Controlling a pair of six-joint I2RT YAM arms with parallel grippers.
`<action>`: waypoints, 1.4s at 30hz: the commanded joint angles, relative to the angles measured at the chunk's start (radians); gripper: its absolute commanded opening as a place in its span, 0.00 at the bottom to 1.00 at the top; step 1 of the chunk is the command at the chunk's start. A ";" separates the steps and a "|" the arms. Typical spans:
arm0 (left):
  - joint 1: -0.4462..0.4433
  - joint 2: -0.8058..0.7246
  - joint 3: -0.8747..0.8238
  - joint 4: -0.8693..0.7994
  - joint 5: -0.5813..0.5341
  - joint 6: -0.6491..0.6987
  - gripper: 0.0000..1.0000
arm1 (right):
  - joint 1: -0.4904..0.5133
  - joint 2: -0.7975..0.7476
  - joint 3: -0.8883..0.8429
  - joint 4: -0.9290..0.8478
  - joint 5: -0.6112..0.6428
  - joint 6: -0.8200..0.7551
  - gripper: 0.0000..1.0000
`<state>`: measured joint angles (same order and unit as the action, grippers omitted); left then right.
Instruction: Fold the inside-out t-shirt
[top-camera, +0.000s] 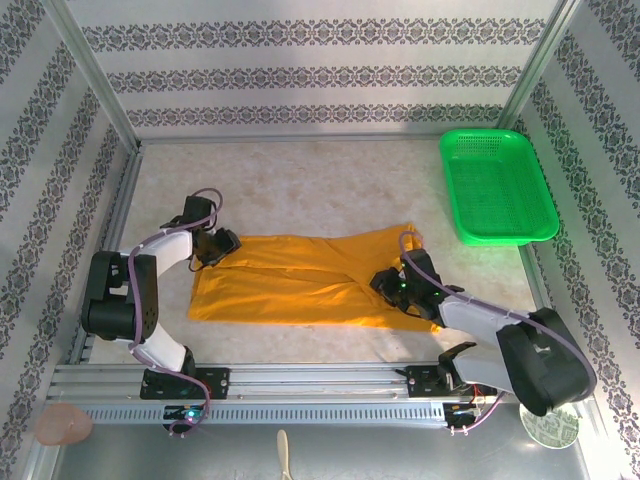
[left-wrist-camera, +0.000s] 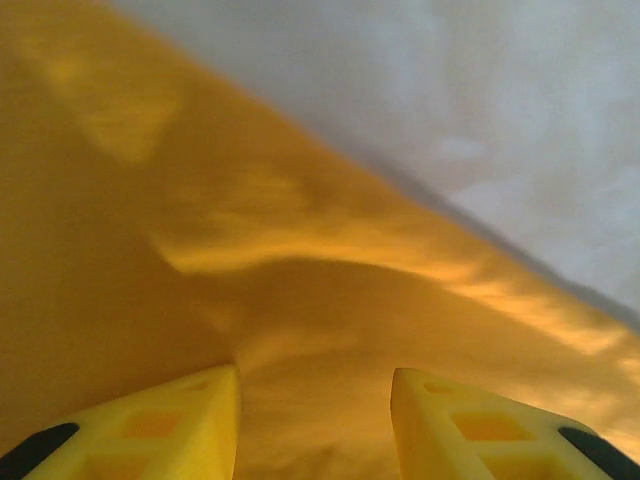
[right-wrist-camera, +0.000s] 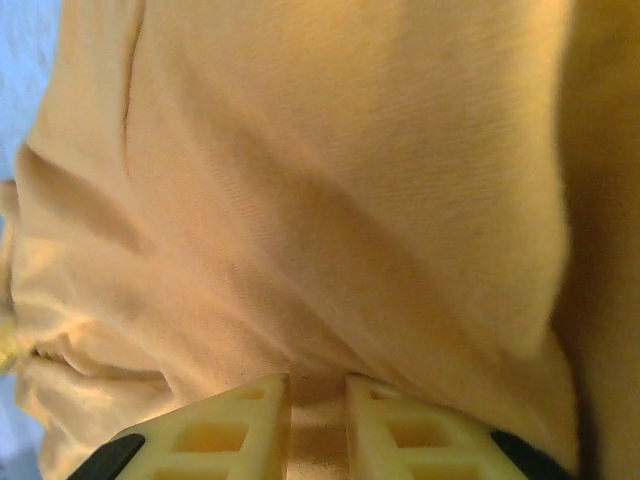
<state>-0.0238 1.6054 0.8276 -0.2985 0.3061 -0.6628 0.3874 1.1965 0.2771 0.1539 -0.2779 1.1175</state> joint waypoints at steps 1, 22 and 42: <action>0.033 0.015 -0.025 0.054 -0.032 -0.002 0.44 | -0.059 -0.021 -0.059 -0.069 0.054 0.058 0.26; -0.175 -0.105 0.207 0.001 0.087 -0.059 0.47 | -0.448 0.100 0.344 -0.468 -0.055 -0.519 0.74; -0.707 0.337 0.419 0.365 0.124 -0.328 0.46 | -0.476 0.199 0.320 -0.383 -0.139 -0.577 0.78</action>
<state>-0.7124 1.9278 1.2137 -0.0166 0.4187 -0.9436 -0.0830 1.3758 0.6003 -0.2550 -0.3573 0.5709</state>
